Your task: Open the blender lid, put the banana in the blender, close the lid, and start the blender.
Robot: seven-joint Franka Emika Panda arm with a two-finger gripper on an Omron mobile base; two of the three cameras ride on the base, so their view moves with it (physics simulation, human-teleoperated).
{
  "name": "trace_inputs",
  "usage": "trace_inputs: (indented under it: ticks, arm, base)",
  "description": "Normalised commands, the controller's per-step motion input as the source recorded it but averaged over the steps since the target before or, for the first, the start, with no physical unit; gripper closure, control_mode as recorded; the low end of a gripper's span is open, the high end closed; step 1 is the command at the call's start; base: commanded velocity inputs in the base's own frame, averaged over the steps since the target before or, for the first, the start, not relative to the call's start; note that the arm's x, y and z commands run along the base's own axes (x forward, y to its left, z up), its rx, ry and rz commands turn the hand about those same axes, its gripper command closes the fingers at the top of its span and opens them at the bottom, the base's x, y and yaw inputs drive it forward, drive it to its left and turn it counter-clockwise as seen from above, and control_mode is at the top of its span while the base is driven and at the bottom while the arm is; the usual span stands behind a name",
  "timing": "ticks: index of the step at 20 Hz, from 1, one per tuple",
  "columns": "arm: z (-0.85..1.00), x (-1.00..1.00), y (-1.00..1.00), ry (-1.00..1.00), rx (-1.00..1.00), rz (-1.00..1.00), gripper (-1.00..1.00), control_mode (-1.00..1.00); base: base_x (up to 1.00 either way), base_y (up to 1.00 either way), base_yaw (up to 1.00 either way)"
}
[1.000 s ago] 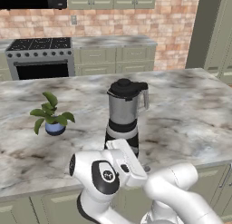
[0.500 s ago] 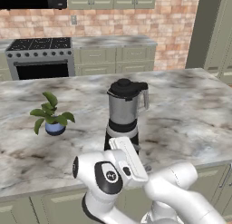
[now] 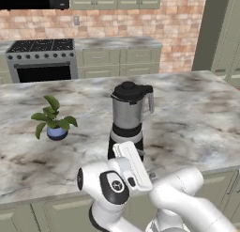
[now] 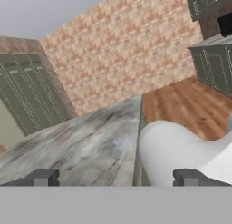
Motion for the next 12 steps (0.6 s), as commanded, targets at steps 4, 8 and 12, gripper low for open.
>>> trace_inputs:
  ticks: [4, 8, 12]
  arm:
    - [-0.23, 0.31, -0.01, -0.05, 0.00, 0.06, -1.00, -1.00]
    - [-0.26, 0.27, 0.00, -0.03, 0.00, 0.05, -1.00, -1.00]
    - [-0.20, 0.26, 0.00, -0.03, 0.00, 0.05, -1.00, -1.00]
  base:
    - [0.00, 0.00, 0.00]
    - [0.00, 0.00, 0.00]
    - [0.00, 0.00, 0.00]
